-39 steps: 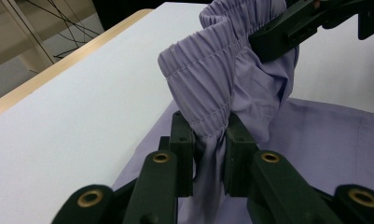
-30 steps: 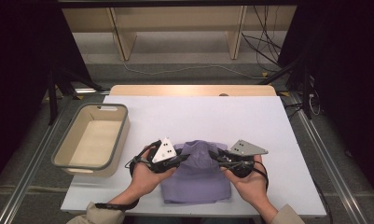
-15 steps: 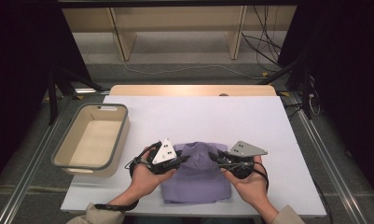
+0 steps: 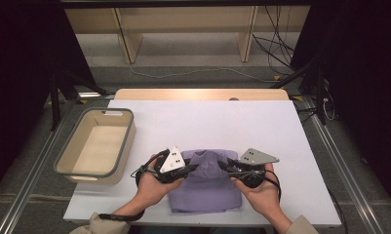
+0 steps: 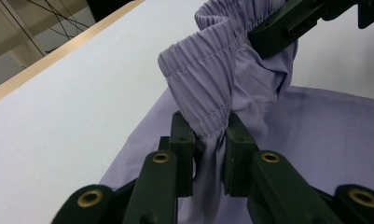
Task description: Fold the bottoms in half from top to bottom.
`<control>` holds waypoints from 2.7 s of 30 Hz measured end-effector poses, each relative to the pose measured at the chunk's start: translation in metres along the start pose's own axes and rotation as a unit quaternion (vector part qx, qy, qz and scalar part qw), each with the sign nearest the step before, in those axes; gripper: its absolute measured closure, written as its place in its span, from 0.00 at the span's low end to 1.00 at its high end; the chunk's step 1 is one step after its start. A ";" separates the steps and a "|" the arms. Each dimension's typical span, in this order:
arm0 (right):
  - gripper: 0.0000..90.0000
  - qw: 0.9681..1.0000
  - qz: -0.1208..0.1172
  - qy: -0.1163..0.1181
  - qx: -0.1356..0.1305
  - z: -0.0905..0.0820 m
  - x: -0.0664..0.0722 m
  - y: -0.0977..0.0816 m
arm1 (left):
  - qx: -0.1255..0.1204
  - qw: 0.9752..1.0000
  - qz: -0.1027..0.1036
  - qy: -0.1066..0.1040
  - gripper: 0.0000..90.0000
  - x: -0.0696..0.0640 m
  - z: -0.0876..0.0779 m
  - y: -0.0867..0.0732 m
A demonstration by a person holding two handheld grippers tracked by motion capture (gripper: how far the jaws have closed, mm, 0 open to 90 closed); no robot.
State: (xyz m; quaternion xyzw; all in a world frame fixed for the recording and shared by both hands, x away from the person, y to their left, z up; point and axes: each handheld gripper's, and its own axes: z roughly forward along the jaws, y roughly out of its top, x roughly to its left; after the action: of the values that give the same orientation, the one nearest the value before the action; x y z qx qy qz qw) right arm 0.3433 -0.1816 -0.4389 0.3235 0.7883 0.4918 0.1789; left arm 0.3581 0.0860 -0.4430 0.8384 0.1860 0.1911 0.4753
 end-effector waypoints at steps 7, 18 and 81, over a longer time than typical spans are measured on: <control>0.86 1.000 0.000 0.002 0.005 0.000 0.000 -0.001 | 0.003 1.000 0.002 -0.002 0.86 -0.001 0.000 -0.001; 0.86 1.000 -0.001 0.006 0.011 0.000 0.001 -0.003 | 0.009 1.000 0.005 -0.007 0.86 -0.003 0.000 -0.002; 0.86 0.998 -0.007 0.030 0.049 0.002 0.005 -0.014 | 0.045 0.998 0.016 -0.030 0.85 -0.009 0.006 -0.015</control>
State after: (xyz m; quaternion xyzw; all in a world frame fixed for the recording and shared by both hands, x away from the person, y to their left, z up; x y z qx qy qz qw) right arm 0.3363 -0.1807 -0.4517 0.3115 0.8189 0.4606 0.1426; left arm 0.3512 0.0847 -0.4605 0.8670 0.1671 0.1651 0.4394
